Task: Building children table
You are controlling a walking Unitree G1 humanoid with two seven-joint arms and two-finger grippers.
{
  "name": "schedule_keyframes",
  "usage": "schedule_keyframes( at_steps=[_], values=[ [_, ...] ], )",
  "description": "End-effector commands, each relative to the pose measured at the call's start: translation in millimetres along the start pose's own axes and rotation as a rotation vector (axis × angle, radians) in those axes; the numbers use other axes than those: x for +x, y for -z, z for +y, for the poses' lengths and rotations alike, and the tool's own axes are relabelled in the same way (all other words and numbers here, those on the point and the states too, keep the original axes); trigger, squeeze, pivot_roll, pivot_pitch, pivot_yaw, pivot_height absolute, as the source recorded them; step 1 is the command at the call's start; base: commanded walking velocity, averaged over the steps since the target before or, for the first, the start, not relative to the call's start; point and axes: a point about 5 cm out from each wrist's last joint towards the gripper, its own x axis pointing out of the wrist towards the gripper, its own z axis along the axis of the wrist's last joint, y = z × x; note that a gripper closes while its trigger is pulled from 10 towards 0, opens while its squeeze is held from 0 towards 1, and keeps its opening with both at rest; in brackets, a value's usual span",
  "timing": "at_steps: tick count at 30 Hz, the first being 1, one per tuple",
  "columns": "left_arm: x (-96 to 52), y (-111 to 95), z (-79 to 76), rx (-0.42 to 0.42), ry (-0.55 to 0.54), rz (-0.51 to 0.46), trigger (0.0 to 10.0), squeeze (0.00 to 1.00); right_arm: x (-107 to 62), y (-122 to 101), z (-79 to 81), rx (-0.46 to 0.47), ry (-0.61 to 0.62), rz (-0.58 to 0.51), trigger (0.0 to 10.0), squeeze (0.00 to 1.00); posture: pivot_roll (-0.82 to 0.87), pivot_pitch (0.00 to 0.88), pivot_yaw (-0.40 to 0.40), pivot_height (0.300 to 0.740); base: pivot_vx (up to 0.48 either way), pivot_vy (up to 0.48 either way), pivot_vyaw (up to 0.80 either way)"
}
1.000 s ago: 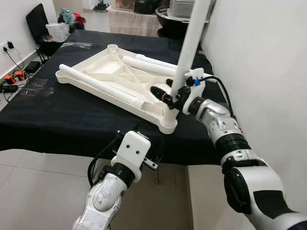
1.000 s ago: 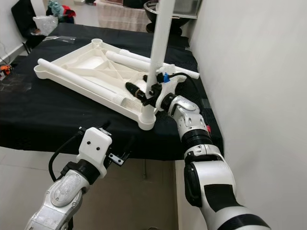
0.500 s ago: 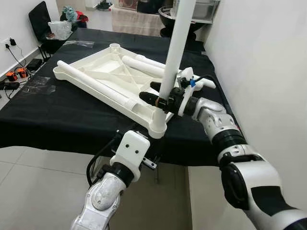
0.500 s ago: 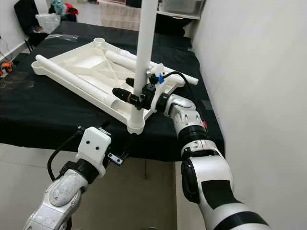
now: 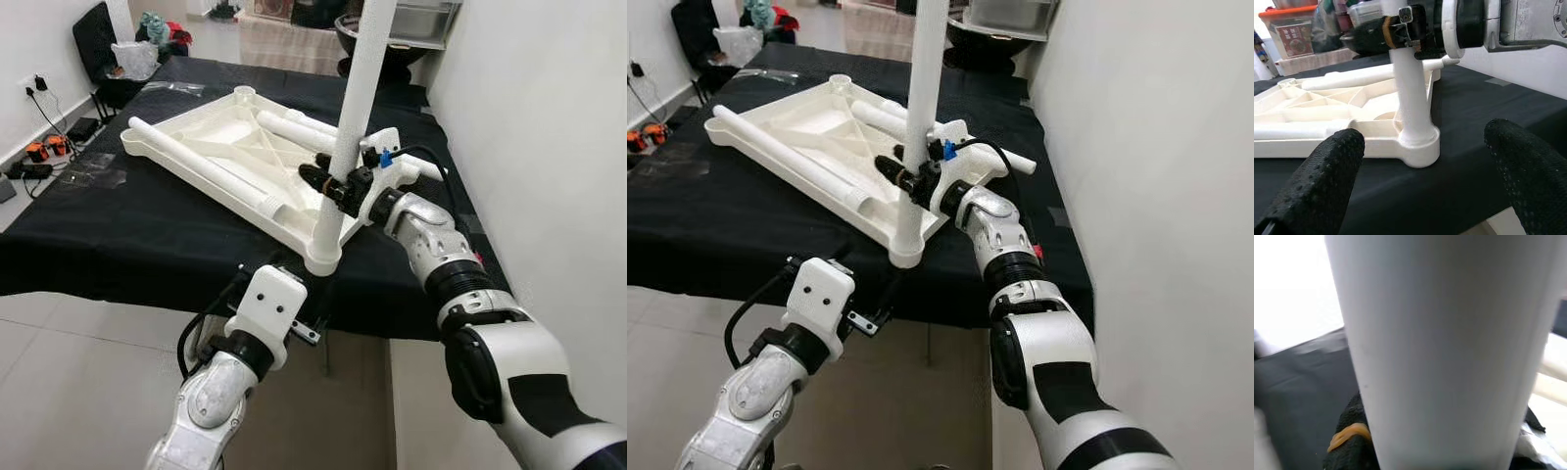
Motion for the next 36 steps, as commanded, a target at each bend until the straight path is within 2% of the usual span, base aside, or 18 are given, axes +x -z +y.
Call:
schedule_keyframes(
  at_steps=[1, 3, 4, 6, 7, 10, 14, 15, 16, 17, 18, 19, 27, 28, 33, 36],
  values=[
    [0.4, 0, -1.1, -0.003, 0.003, 0.002, 10.0, 0.00, -9.7, 10, -21.2, -0.020, 0.181, 0.065, 0.0, 0.00, 0.09, 0.057, -0.122, 0.740, 0.000, 0.000, 0.00],
    [0.5, 1, -0.6, -0.002, 0.002, 0.004, 10.0, 0.00, -18.7, 15, -39.0, -0.033, 0.429, 0.090, 0.0, 0.00, 0.08, 0.057, -0.120, 0.740, 0.000, 0.000, 0.00],
    [0.5, 1, -0.6, -0.002, 0.002, 0.004, 10.0, 0.00, -18.7, 15, -39.0, -0.033, 0.429, 0.090, 0.0, 0.00, 0.08, 0.057, -0.120, 0.740, 0.000, 0.000, 0.00],
    [1.1, 1, -1.5, -0.003, 0.004, 0.003, 10.0, 0.00, -29.8, 18, -52.6, -0.061, 0.650, 0.108, 0.0, 0.00, 0.08, 0.056, -0.118, 0.740, 0.000, 0.000, 0.00],
    [1.1, 1, -1.5, -0.003, 0.004, 0.003, 10.0, 0.00, -29.8, 18, -52.6, -0.061, 0.650, 0.108, 0.0, 0.00, 0.08, 0.056, -0.118, 0.740, 0.000, 0.000, 0.00],
    [1.5, 1, -1.8, -0.004, 0.006, 0.001, 10.0, 0.00, -38.5, 15, -59.4, -0.045, 0.862, 0.083, 0.0, 0.00, 0.08, 0.057, -0.116, 0.740, 0.000, 0.000, 0.00],
    [1.5, 1, -1.6, -0.003, 0.006, 0.003, 10.0, 0.00, -38.6, 10, -58.8, -0.023, 0.935, 0.060, 0.0, 0.00, 0.08, 0.057, -0.117, 0.740, 0.000, 0.000, 0.00],
    [1.6, 1, -1.5, -0.003, 0.006, 0.003, 10.0, 0.00, -34.9, 6, -55.5, -0.010, 0.937, 0.050, 6.2, 0.00, 0.08, 0.057, -0.117, 0.740, 0.000, 0.000, 0.00],
    [1.6, 1, -1.5, -0.003, 0.005, 0.004, 10.0, 0.00, -32.1, 4, -52.9, -0.004, 0.936, 0.043, 9.4, 0.00, 0.08, 0.057, -0.117, 0.740, 0.000, 0.000, 0.00],
    [1.8, 1, -1.5, -0.003, 0.005, 0.004, 10.0, 0.00, -29.1, 2, -50.0, 0.000, 0.925, 0.033, 10.0, 0.26, 0.08, 0.056, -0.118, 0.740, 0.000, 0.000, 0.00],
    [1.8, 1, -1.5, -0.003, 0.005, 0.004, 10.0, 0.00, -29.1, 2, -50.0, 0.000, 0.925, 0.033, 10.0, 0.26, 0.08, 0.056, -0.118, 0.740, 0.000, 0.000, 0.00],
    [2.1, 1, -1.4, -0.002, 0.005, 0.005, 10.0, 0.00, -24.3, -2, -44.4, 0.005, 0.896, 0.000, 10.0, 1.00, 0.08, 0.056, -0.120, 0.740, 0.000, 0.000, 0.00],
    [1.9, 2, -1.0, -0.003, 0.002, 0.006, 10.0, 0.00, -26.2, -2, -39.3, -0.010, 0.930, -0.025, 10.0, 1.00, 0.08, 0.056, -0.120, 0.740, 0.000, 0.000, 0.00],
    [1.7, 3, -1.1, -0.004, 0.002, 0.008, 10.0, 0.00, -28.6, 0, -38.0, -0.009, 0.915, -0.037, 10.0, 0.00, 0.08, 0.055, -0.119, 0.740, 0.000, 0.000, 0.00],
    [1.5, 3, -1.5, -0.004, 0.003, 0.010, 10.0, 0.00, -33.2, 4, -36.0, -0.017, 0.881, -0.063, 10.0, 0.00, 0.08, 0.055, -0.121, 0.740, 0.000, 0.000, 0.00],
    [1.1, 5, -2.1, -0.006, 0.006, 0.015, 10.0, 0.00, -52.4, 15, -29.4, -0.104, 0.805, -0.120, 10.0, 0.00, 0.07, 0.044, -0.120, 0.740, 0.000, 0.000, 0.00]
  ],
)
